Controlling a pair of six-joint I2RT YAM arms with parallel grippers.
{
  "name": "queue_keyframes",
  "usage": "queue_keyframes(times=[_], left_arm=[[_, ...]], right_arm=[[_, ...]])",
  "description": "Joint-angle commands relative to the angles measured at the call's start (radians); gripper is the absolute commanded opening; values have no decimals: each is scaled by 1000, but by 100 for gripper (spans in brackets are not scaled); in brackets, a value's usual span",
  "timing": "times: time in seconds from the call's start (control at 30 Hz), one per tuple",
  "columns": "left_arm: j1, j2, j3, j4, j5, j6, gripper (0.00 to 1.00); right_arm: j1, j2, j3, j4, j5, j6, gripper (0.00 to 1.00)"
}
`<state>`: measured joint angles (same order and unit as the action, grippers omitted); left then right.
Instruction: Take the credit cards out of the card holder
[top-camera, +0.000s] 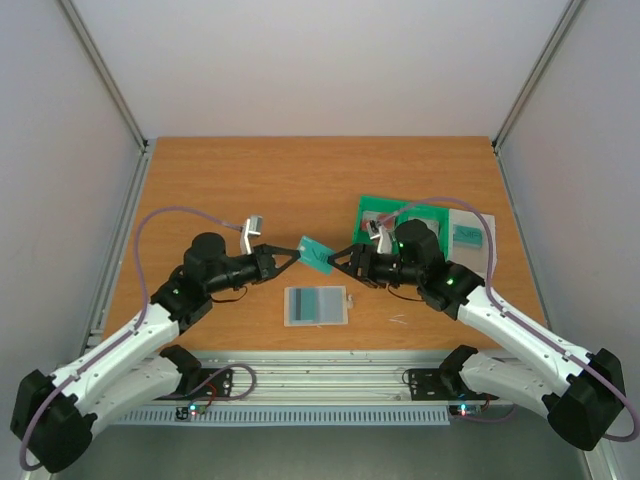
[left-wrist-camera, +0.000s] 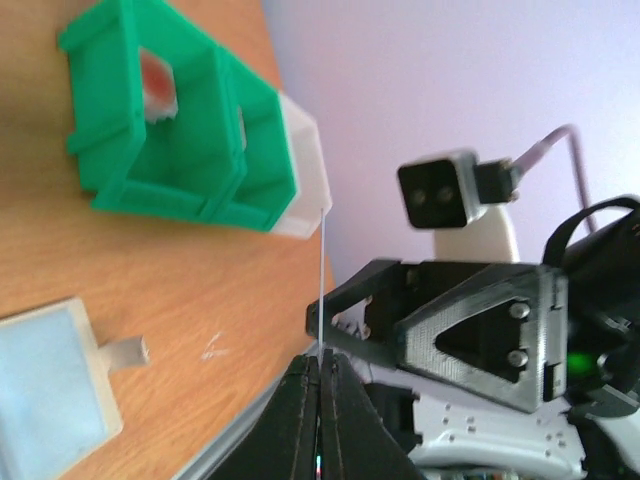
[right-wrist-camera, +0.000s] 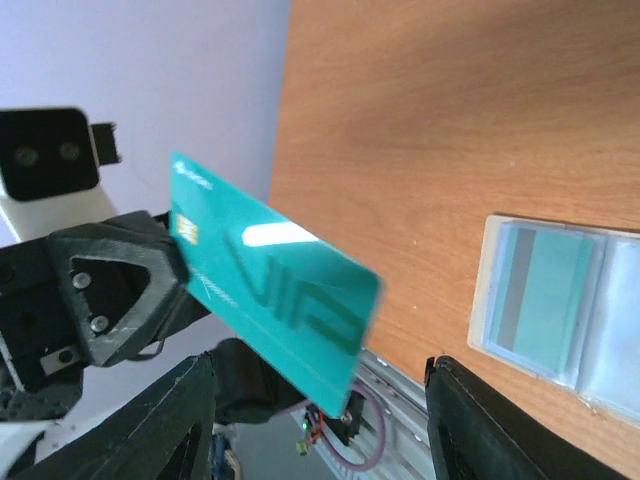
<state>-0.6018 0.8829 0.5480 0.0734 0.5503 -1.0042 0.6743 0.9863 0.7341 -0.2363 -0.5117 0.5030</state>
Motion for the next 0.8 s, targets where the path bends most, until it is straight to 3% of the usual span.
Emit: queue_keyframes(times=[0.0, 0.2, 0.43, 0.67, 0.77], left_arm=[[2, -68, -8, 114, -141, -45, 0], [2, -117, -49, 212, -257, -100, 0], [2, -96, -63, 273, -260, -134, 0], [2, -91, -81, 304, -254, -157, 0], [2, -94, -88, 303, -258, -157, 0]], right_arm=[[12, -14, -2, 89, 56, 103, 59], [17, 20, -9, 219, 28, 153, 59], [21, 87, -20, 411, -7, 231, 54], [33, 141, -25, 508, -18, 264, 38], [33, 147, -29, 525, -19, 266, 25]])
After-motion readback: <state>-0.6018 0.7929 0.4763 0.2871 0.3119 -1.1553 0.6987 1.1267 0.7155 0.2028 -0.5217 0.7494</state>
